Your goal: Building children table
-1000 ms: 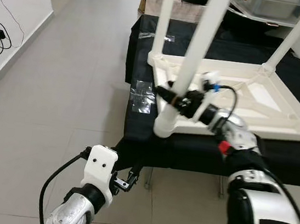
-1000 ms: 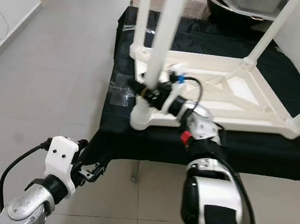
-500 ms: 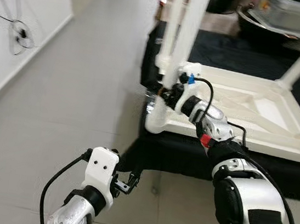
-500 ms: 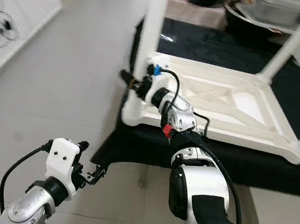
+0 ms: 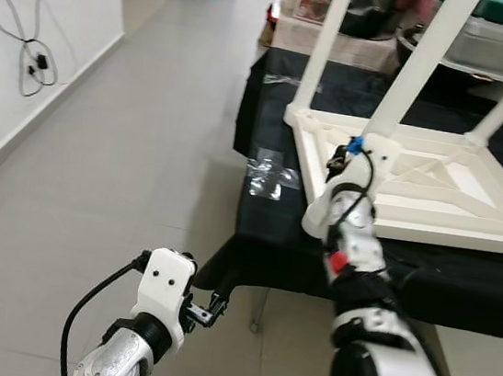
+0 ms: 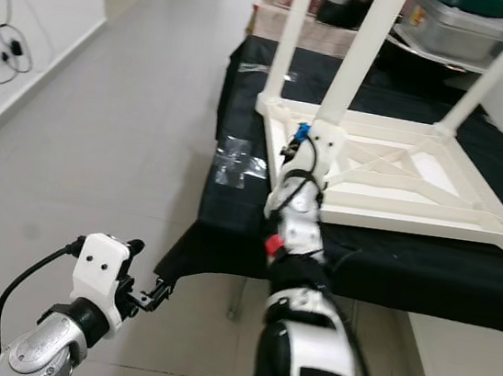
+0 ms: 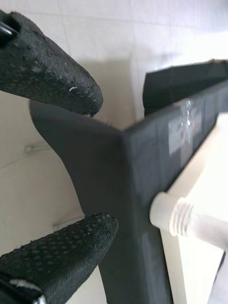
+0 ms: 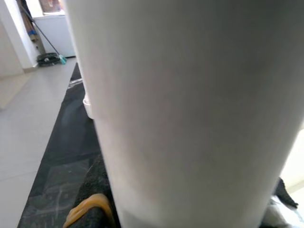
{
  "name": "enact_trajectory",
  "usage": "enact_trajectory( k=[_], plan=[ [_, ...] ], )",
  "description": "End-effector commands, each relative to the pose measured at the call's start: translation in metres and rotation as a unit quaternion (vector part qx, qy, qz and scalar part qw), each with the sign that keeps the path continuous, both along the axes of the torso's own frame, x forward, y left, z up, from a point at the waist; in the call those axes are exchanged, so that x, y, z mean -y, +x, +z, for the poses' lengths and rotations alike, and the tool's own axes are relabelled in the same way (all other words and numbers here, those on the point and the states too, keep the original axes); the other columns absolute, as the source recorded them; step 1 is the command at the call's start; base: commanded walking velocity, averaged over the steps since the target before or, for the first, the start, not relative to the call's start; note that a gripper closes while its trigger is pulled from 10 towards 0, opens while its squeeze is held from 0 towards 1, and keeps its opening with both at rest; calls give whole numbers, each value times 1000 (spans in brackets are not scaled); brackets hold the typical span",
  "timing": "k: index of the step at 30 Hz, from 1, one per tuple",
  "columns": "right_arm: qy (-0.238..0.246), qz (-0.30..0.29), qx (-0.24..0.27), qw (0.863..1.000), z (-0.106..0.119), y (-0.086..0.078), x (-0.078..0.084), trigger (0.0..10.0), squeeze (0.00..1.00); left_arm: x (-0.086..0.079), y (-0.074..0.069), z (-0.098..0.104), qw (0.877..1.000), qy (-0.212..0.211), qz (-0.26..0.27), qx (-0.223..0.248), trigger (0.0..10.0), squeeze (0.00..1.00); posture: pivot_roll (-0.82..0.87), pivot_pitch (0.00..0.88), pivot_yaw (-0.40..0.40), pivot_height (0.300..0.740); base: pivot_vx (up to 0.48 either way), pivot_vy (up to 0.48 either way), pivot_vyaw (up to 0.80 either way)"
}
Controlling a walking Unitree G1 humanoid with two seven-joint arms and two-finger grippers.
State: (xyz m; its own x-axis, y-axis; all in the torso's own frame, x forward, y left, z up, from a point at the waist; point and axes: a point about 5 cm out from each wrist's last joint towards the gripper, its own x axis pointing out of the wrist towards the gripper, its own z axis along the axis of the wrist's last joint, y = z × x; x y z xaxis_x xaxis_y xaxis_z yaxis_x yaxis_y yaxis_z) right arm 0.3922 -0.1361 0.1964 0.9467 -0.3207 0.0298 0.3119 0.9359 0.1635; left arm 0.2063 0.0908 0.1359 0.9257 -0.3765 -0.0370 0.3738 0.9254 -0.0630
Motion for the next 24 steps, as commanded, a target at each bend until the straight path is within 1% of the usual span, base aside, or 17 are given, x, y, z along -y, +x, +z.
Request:
enact_trajectory(
  k=[1, 2, 5, 6, 9, 10, 11, 13, 14, 15, 17, 18, 19, 20, 22, 23, 24],
  plan=[
    [18, -9, -28, 999, -18, -4, -4, 0, 0, 1, -1, -4, 1000, 1, -3, -8, 10000, 0, 84, 97, -89, 740, 0, 0, 0],
    [12, 16, -4, 1000, -10, -2, -14, 10000, 0, 1, -1, -3, 1000, 0, -3, -8, 10000, 0, 84, 97, -85, 740, 0, 0, 0],
    [-16, 62, 42, 997, 3, 0, -25, 10000, 0, 1, -1, -3, 1000, 0, -2, -8, 10000, 0, 84, 97, -85, 740, 0, 0, 0],
    [-26, 83, 62, 994, 7, 0, -27, 10000, 1000, 1, -1, -3, 1000, -1, -2, -8, 10000, 0, 85, 98, -89, 740, 0, 0, 0],
    [-44, 89, 78, 992, 11, 0, -27, 10000, 1000, 1, -1, -3, 1000, -1, -2, -8, 10000, 0, 84, 100, -90, 740, 0, 0, 0],
    [-60, 113, 93, 987, 13, 1, -23, 10000, 0, 1, 0, -3, 1000, -2, -2, -7, 10000, 0, 85, 103, -91, 740, 0, 0, 0],
    [-60, 113, 93, 987, 13, 1, -23, 10000, 0, 1, 0, -3, 1000, -2, -2, -7, 10000, 0, 85, 103, -91, 740, 0, 0, 0],
    [-53, 226, 100, 968, 12, 2, -23, 10000, 0, 2, 0, -2, 1000, -2, -1, -5, 10000, 0, 86, 104, -93, 740, 0, 0, 0],
    [-41, 309, 91, 946, 9, 2, -26, 10000, 0, 2, 0, -2, 1000, -3, 0, -5, 10000, 0, 84, 104, -94, 740, 0, 0, 0],
    [-41, 309, 91, 946, 9, 2, -26, 10000, 0, 2, 0, -2, 1000, -3, 0, -5, 10000, 0, 84, 104, -94, 740, 0, 0, 0],
    [-23, 427, 67, 901, 4, 0, -27, 10000, 0, 2, 1, -2, 1000, -3, 1, -6, 10000, 0, 82, 105, -94, 740, 0, 0, 0],
    [-23, 427, 67, 901, 4, 0, -27, 10000, 0, 2, 1, -2, 1000, -3, 1, -6, 10000, 0, 82, 105, -94, 740, 0, 0, 0],
    [-18, 467, 57, 882, 2, -2, -25, 10000, 0, 3, 1, -2, 1000, -3, 0, -6, 10000, 0, 82, 105, -94, 740, 0, 0, 0],
    [-18, 467, 57, 882, 2, -2, -25, 10000, 0, 3, 1, -2, 1000, -3, 0, -6, 10000, 0, 82, 105, -94, 740, 0, 0, 0],
    [-18, 550, 43, 834, 3, -4, -21, 10000, 0, 3, 1, -3, 1000, -4, 2, -6, 10000, 0, 86, 108, -100, 740, 0, 0, 0],
    [-18, 550, 43, 834, 3, -4, -21, 10000, 0, 3, 1, -3, 1000, -4, 2, -6, 10000, 0, 86, 108, -100, 740, 0, 0, 0],
    [-21, 572, 41, 819, 4, -5, -20, 10000, 0, 2, 1, -2, 1000, -5, 3, -6, 10000, 0, 86, 108, -100, 740, 0, 0, 0]
  ],
)
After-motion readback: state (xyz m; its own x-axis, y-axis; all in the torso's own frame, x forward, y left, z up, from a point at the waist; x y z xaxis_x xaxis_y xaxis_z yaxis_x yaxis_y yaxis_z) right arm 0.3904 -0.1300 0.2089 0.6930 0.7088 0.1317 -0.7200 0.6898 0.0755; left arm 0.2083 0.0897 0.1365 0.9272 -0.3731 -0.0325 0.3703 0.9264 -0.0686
